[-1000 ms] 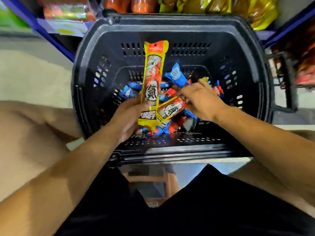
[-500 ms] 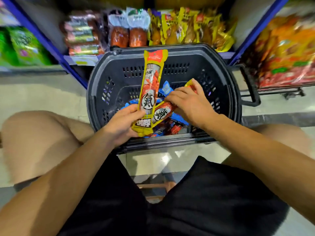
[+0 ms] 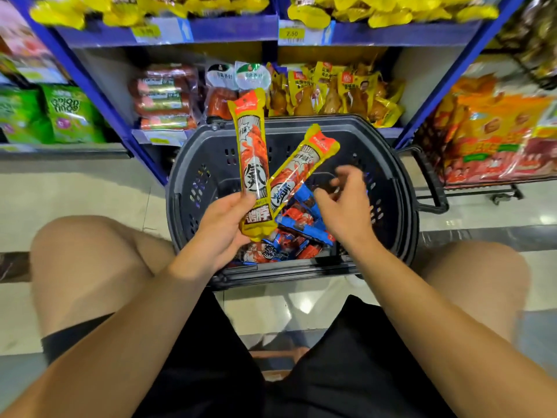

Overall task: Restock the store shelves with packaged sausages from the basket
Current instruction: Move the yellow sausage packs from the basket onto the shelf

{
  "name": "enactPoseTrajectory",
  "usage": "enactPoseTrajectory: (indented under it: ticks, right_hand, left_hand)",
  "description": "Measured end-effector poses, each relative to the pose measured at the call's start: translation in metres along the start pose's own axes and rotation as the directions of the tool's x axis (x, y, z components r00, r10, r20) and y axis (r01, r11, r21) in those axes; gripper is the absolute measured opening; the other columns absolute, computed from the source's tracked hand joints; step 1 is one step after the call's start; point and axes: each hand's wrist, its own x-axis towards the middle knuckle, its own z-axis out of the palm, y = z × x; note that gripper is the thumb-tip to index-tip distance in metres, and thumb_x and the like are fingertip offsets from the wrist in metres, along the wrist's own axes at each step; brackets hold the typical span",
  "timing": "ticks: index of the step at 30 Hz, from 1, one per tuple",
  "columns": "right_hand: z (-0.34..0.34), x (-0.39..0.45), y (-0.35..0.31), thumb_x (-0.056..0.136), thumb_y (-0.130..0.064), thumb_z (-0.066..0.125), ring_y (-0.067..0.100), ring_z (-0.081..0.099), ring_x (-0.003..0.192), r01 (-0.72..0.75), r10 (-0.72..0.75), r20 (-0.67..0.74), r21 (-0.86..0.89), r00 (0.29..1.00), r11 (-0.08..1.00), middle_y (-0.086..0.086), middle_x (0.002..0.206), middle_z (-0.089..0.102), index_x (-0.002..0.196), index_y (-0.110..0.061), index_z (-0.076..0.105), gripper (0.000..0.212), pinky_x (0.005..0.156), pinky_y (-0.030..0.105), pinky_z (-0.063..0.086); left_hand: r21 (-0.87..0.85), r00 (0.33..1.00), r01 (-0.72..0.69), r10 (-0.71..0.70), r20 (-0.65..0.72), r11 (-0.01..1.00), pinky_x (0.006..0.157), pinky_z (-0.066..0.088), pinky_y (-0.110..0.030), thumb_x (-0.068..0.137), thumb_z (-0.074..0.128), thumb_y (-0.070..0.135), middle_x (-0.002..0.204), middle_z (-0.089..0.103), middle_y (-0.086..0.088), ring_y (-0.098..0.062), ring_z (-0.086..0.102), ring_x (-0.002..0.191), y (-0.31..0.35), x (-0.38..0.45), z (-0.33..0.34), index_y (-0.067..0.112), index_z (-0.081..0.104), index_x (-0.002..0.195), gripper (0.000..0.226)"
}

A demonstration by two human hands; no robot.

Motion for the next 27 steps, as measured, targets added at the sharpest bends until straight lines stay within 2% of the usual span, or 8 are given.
enactPoseTrajectory:
  ticks: [1,3,7,11,16,20,23,27]
  right_hand:
    - [0.007,-0.004,-0.003,0.086,-0.031,0.066,0.006,0.06,0.089,-0.207,0.185,0.155,0.137,0.97,0.969,-0.003,0.108,0.058,0.132,-0.014,0.047,0.052,0.081,0.023,0.048]
    - [0.022,-0.008,-0.005,0.088,-0.043,0.063,0.012,0.063,0.1,-0.416,0.307,0.379,0.249,0.873,0.875,-0.003,0.113,0.064,0.127,-0.02,0.054,0.046,0.09,0.036,0.052]
    - [0.044,-0.01,-0.018,0.09,-0.027,0.066,0.009,0.068,0.078,-0.491,0.267,0.468,0.464,0.842,0.737,0.0,0.093,0.073,0.105,-0.016,0.064,0.019,0.066,0.027,0.053]
    - [0.045,-0.011,-0.031,0.088,-0.019,0.072,0.011,0.069,0.066,-0.59,0.327,0.521,0.491,0.789,0.641,0.0,0.076,0.073,0.103,-0.008,0.066,0.02,0.061,0.029,0.055]
    - [0.04,-0.01,-0.039,0.087,-0.005,0.066,0.011,0.064,0.05,-0.567,0.332,0.474,0.542,0.816,0.621,-0.001,0.06,0.068,0.093,-0.006,0.065,0.007,0.051,0.025,0.053]
    - [0.019,-0.007,-0.033,0.088,-0.005,0.059,0.022,0.068,0.065,-0.506,0.37,0.345,0.594,0.862,0.625,0.012,0.085,0.07,0.11,-0.005,0.06,0.023,0.06,0.041,0.06]
    - [-0.01,0.002,-0.031,0.086,-0.012,0.053,0.017,0.065,0.062,-0.412,0.3,0.283,0.624,0.911,0.664,0.003,0.075,0.068,0.104,-0.014,0.066,0.023,0.053,0.035,0.055]
    - [-0.052,0.021,-0.045,0.079,-0.019,0.05,0.026,0.059,0.071,-0.253,0.186,0.175,0.583,0.967,0.772,0.003,0.073,0.061,0.083,-0.023,0.068,0.019,0.052,0.031,0.05]
  left_hand:
    - [-0.022,1.0,-0.008,0.008,0.002,1.0,0.064,0.06,-0.037,0.086,0.063,0.029,0.104,0.073,-0.019,-0.028,0.074,0.084,0.0,-0.002,0.002,0.01,0.077,0.097,0.026]
    - [-0.043,1.0,-0.017,0.017,0.019,0.999,0.066,0.06,-0.038,0.087,0.061,0.028,0.106,0.073,-0.019,-0.027,0.074,0.087,-0.001,-0.004,0.007,0.008,0.074,0.103,0.028]
    - [-0.009,1.0,0.0,0.0,0.022,1.0,0.072,0.06,-0.043,0.093,0.057,0.023,0.113,0.07,-0.02,-0.029,0.071,0.096,0.002,-0.009,0.012,0.003,0.063,0.12,0.034]
    - [0.064,0.999,0.019,-0.021,0.026,0.998,0.081,0.059,-0.049,0.097,0.054,0.016,0.111,0.071,-0.019,-0.03,0.07,0.096,0.011,-0.011,0.018,0.005,0.064,0.117,0.025]
    - [0.062,0.999,0.003,-0.005,0.036,0.998,0.073,0.061,-0.041,0.093,0.057,0.017,0.107,0.073,-0.017,-0.026,0.071,0.093,0.017,-0.013,0.022,0.008,0.068,0.109,0.022]
    - [0.13,1.0,-0.016,0.015,0.005,0.991,0.068,0.059,-0.033,0.097,0.055,0.017,0.109,0.074,-0.005,-0.019,0.072,0.096,0.029,-0.016,0.013,0.017,0.067,0.111,0.018]
    - [0.258,0.999,-0.038,0.043,-0.012,0.965,0.088,0.054,-0.045,0.099,0.055,0.024,0.124,0.068,0.002,-0.017,0.061,0.117,0.045,-0.013,0.004,0.024,0.064,0.118,0.022]
    - [0.277,0.996,-0.08,0.086,-0.009,0.957,0.086,0.055,-0.047,0.1,0.052,0.027,0.128,0.066,0.006,-0.018,0.058,0.122,0.071,-0.007,0.011,0.028,0.063,0.118,0.022]
